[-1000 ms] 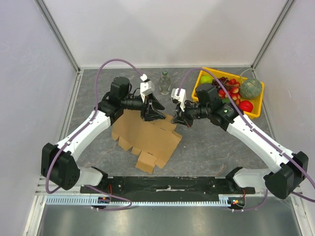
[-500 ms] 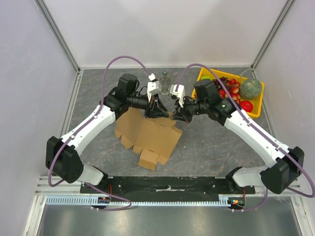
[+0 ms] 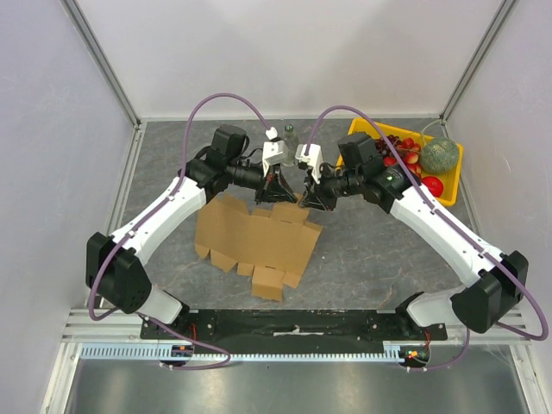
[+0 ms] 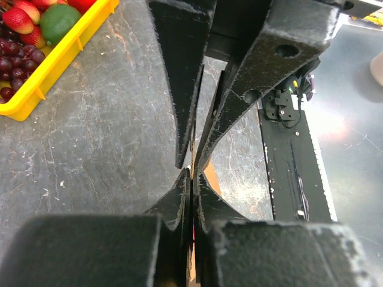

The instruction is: Fold the paper box

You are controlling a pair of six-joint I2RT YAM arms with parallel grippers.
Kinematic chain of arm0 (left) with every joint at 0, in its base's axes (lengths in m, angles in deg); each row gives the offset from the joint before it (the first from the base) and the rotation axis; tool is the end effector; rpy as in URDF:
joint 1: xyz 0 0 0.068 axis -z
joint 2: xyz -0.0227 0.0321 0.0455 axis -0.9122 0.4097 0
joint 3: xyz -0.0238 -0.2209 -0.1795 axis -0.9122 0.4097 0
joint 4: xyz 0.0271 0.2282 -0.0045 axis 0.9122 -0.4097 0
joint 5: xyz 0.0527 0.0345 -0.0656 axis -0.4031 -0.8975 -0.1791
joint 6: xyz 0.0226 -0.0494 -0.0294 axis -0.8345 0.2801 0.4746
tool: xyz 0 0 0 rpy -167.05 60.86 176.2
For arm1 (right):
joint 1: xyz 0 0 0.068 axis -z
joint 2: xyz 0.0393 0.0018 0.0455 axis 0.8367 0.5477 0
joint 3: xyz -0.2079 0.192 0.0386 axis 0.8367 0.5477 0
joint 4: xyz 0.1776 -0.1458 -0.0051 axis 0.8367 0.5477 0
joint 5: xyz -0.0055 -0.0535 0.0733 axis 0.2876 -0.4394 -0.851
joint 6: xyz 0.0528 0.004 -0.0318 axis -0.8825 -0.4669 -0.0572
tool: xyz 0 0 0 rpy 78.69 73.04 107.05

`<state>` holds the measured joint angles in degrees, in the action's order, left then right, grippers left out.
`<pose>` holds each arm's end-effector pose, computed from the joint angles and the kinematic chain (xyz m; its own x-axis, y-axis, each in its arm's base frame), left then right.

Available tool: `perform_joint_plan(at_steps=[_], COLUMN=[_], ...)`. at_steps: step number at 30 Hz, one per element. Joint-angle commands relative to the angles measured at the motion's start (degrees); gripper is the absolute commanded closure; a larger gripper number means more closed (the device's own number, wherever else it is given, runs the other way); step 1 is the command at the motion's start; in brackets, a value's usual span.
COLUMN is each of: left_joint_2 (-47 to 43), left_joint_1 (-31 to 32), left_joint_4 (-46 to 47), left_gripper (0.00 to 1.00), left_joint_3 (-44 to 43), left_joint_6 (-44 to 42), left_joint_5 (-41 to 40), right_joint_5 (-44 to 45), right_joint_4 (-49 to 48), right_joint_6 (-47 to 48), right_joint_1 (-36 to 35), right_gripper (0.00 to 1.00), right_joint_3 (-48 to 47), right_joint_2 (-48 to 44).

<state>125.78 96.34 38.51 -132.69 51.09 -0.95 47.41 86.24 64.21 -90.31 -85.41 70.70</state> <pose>0.2347 -0.1855 0.3570 -0.1573 0.2904 -0.9439 0.9837 -0.0382 -0.1757 0.2055 0.1692 0.3645 -0.2858 -0.4562 -0.8427 -0.9396 0.3063 0.1528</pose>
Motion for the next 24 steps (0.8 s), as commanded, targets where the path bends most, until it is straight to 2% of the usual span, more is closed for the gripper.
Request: perform_joint_plan(at_steps=[1, 5, 10, 14, 19, 24], left_joint_2=[0.7, 0.2, -2.4, -5.4, -7.2, -9.0], left_joint_1=[0.9, 0.9, -0.6, -1.7, -1.9, -2.0], left_joint_4=[-3.7, -2.3, 7.1, 14.8, 18.3, 20.3], left_gripper=[0.98, 0.98, 0.98, 0.98, 0.98, 0.98], left_joint_3=[-2.0, -1.4, 3.4, 6.9, 7.4, 7.7], left_joint_6=[-2.3, 0.6, 9.5, 15.0, 18.6, 21.3], left_joint_5=[0.6, -4.6, -7.8, -8.2, -8.5, -9.0], right_joint_5=[1.1, 6.3, 12.4, 14.3, 15.0, 14.1], right_joint_4=[-3.1, -9.3, -20.6, -28.7, -41.0, -49.6], right_joint_6=[0.0, -4.2, -11.0, -15.3, -22.1, -27.5], right_joint_1=[0.5, 1.1, 2.0, 2.3, 2.5, 2.5], right_gripper=[0.70, 0.48, 0.30, 0.23, 0.18, 0.16], right_joint_3=[-3.0, 1.8, 14.3, 25.2, 37.1, 44.5], right_joint_2=[-1.3, -6.9, -16.7, -24.2, -31.3, -31.9])
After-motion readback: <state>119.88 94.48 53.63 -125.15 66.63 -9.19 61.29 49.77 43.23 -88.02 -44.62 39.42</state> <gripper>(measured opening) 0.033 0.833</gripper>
